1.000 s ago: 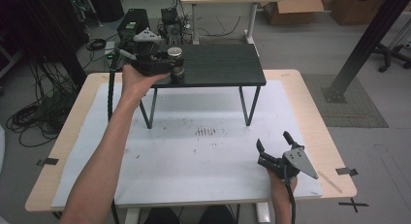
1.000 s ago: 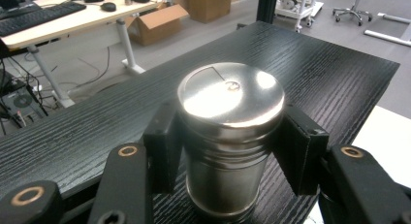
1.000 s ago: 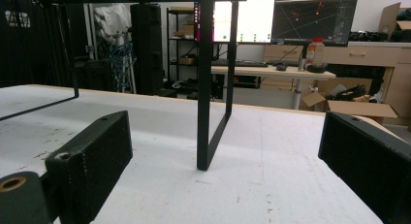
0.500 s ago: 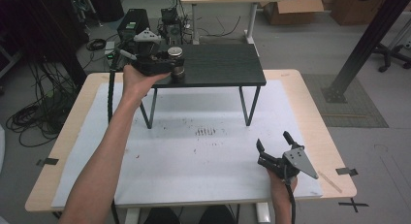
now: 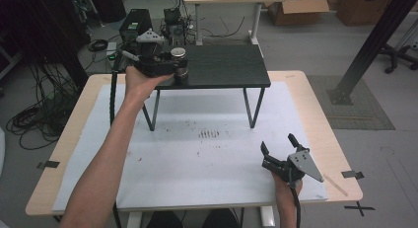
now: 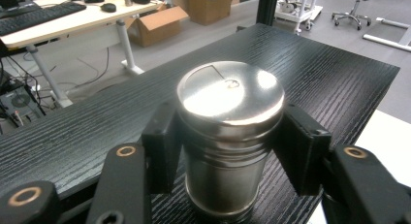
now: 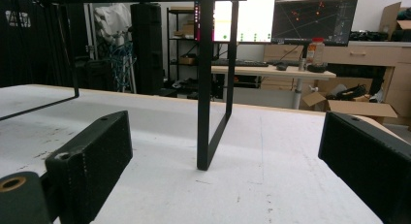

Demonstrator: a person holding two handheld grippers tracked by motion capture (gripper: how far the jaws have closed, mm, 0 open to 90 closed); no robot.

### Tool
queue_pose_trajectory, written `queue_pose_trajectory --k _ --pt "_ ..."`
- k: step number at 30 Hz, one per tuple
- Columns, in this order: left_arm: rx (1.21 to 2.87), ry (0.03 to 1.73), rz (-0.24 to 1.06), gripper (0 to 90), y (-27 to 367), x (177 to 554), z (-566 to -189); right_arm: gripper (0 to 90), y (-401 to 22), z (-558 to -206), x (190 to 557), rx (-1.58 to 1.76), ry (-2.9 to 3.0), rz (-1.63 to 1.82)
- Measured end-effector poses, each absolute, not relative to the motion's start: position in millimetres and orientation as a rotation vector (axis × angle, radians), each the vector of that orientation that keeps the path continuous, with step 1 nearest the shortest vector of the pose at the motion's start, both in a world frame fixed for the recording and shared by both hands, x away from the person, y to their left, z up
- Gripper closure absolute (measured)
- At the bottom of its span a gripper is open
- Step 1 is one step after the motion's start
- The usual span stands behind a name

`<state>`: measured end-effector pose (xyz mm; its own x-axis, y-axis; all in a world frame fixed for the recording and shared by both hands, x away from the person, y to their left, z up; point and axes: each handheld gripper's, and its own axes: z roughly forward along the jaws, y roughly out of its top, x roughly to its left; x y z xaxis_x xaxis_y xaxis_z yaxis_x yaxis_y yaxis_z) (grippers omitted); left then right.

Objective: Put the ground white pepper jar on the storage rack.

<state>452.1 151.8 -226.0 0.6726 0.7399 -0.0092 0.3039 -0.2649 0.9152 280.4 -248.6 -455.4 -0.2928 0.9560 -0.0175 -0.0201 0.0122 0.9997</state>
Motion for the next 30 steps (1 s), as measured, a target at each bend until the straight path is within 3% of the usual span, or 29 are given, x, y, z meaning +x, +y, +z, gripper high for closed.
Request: queue_pose_trajectory --k 2,4,9,10,12,15,30 --pt "1.853 0.822 0.521 46.1 151.5 452.0 -226.3 4.9 -248.5 -455.4 280.3 1.029 1.417 1.421" --pt "1.861 0.825 0.53 33.7 150.3 451.6 -226.4 4.9 -248.5 -455.4 280.4 1.029 1.417 1.421" --pt "1.867 0.822 0.544 14.7 148.2 450.2 -226.6 4.9 -248.5 -455.4 280.3 1.028 1.417 1.421" --pt "1.866 0.824 0.55 14.7 147.7 449.8 -226.6 4.9 -248.5 -455.4 280.3 1.029 1.417 1.421" --pt "1.858 0.831 0.563 4.6 147.6 449.3 -226.1 4.9 -248.5 -455.4 280.3 1.029 1.417 1.421" --pt "1.836 0.844 0.566 0.2 148.1 447.0 -223.6 4.9 -248.5 -455.4 280.3 1.029 1.417 1.422" --pt "1.844 0.778 0.56 0.2 163.2 428.4 -223.9 4.9 -248.5 -455.4 280.4 1.027 1.418 1.421"
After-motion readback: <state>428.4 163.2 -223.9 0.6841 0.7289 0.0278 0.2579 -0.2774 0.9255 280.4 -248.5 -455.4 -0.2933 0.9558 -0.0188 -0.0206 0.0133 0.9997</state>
